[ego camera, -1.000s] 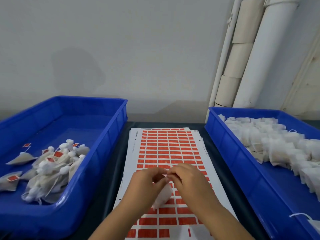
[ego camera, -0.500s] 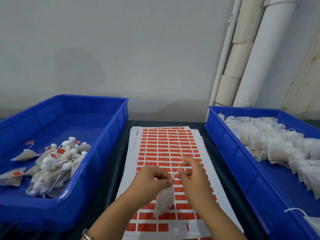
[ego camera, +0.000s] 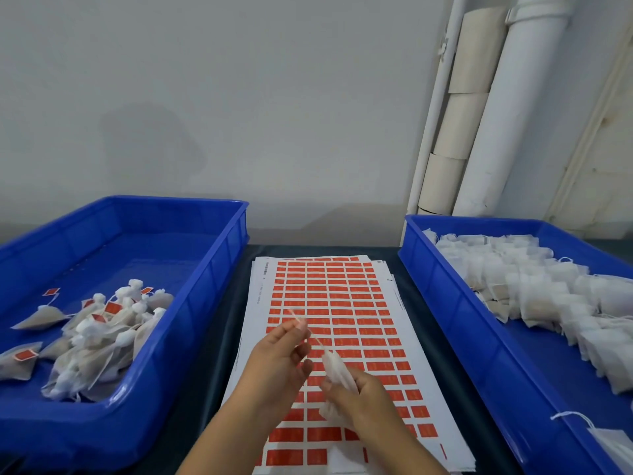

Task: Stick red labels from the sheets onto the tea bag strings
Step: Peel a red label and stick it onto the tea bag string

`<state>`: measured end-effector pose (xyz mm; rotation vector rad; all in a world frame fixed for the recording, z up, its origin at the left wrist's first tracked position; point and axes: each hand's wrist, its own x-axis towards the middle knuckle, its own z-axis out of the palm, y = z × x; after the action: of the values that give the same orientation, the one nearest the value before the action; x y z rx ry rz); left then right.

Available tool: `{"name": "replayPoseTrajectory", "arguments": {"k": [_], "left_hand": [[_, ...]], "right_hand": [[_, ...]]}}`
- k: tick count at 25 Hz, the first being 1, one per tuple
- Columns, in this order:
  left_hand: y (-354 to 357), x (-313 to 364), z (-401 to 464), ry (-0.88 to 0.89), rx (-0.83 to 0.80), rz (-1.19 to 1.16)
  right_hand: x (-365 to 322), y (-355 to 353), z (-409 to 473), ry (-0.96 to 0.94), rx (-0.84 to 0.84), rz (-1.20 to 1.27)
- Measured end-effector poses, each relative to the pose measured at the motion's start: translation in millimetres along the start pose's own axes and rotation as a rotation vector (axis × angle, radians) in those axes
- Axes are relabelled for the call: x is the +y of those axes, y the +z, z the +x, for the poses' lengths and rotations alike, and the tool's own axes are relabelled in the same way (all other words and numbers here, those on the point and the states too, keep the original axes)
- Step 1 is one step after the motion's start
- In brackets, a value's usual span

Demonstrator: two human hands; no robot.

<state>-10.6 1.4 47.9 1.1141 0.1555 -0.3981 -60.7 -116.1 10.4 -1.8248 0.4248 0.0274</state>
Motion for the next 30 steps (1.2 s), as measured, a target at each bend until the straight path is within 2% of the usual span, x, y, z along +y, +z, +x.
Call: {"name": "replayPoseTrajectory", "arguments": {"k": [3, 5, 9, 11, 14, 16, 17, 21, 25, 30], "left_hand": [[-11.9, 3.0, 4.9, -0.051, 0.096, -0.068], [-16.3, -3.8, 4.4, -0.058, 0.148, -0.008], [-18.8, -29.7, -7.1, 0.016, 0.269, 0.416], [-17.3, -36.9, -17.4, 0.149, 0.21, 0.687], [-12.7, -35.0, -29.3, 0.418, 0.082, 1.011], [-9.2, -26.6, -30.1, 0.583, 0.017, 1.162], [-7.4, -22.0, -28.9, 0.614, -0.02, 1.179], [-1.8, -15.6, -22.5, 0.497, -0.157, 0.993], [-2.9, -26.9, -22.3, 0.439, -0.142, 0.877], [1.9, -38.6, -21.8, 0.277, -0.108, 0.7]], "right_hand": [[-0.9, -11.3, -0.5, 0.111, -0.093, 0.345], [-0.4, -21.3, -1.5, 0.086, -0.163, 0.567], [-4.2, -32.3, 4.0, 0.05, -0.272, 0.864], [-7.3, -27.9, 7.3, 0.031, -0.224, 0.813], [-5.5, -19.5, 5.2, -0.076, -0.097, 0.346], [-6.0, -18.9, -0.2, -0.153, -0.12, 0.049], [-6.2, -19.4, -2.4, -0.168, -0.176, -0.018], [-7.3, -18.5, -8.5, -0.194, -0.321, 0.026], [-1.9, -12.8, -11.0, -0.234, -0.215, 0.054], [7.8, 0.8, -14.6, -0.257, -0.072, 0.093]]}}
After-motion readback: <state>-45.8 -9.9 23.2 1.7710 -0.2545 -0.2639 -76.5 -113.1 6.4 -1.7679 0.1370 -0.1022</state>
